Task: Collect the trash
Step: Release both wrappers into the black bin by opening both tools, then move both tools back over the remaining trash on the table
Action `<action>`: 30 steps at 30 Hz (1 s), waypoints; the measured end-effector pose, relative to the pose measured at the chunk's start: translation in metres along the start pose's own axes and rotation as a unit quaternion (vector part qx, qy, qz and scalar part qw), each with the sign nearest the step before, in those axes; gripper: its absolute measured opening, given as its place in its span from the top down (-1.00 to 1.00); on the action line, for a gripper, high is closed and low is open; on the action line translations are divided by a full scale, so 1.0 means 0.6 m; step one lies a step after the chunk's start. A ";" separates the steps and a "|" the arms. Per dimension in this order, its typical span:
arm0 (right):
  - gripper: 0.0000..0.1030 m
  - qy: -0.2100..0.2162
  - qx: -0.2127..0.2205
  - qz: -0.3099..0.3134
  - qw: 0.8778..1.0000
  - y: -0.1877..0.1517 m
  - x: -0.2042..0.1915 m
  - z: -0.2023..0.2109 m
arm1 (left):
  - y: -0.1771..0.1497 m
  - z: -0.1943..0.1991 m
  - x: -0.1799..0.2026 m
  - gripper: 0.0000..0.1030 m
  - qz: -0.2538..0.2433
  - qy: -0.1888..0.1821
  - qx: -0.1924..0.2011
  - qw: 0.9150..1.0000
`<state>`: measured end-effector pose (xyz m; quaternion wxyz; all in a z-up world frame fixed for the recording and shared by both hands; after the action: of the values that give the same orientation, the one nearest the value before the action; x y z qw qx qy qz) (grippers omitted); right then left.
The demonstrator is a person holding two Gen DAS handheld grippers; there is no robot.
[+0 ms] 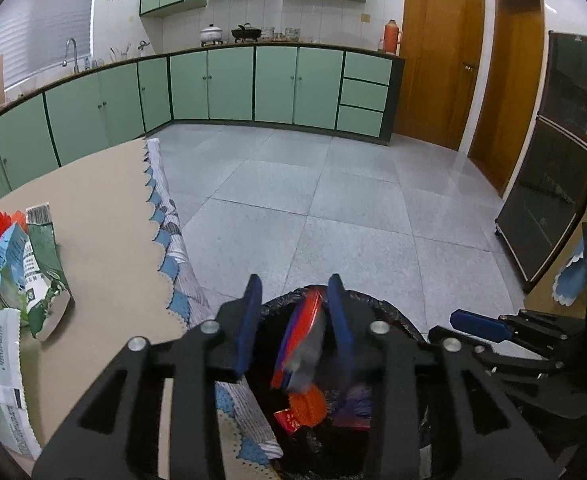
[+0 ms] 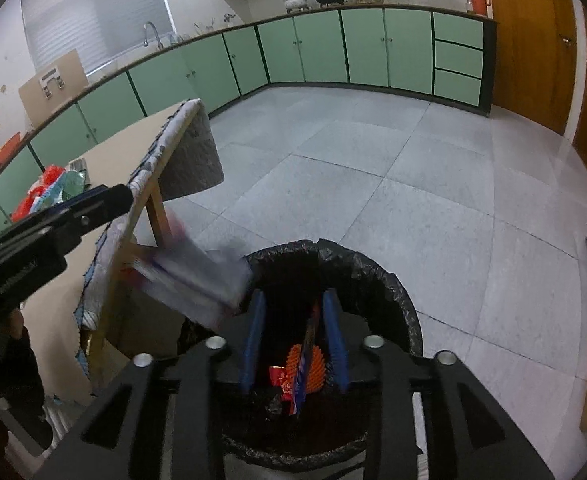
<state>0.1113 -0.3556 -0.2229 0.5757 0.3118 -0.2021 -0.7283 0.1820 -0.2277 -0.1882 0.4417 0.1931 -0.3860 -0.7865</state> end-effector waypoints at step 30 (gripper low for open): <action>-0.70 0.096 0.167 0.094 0.977 0.088 -0.303 0.097 | -0.027 0.302 -0.360 -0.55 0.073 0.218 0.103 0.968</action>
<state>0.1349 -0.1974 -0.1059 0.5980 0.4521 -0.2933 -0.5933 0.1720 0.0386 -0.0951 0.5496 0.3756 -0.3722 -0.6468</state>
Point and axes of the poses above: each gripper's, at about its wrist camera, not at the fingertips, and z roughly against the way its jaws point, x to its right, y to its top, the point moved 7 cm from there along -z, roughly the way its jaws point, and after that the axes turned 2 degrees about -z, right-handed, at the moved point
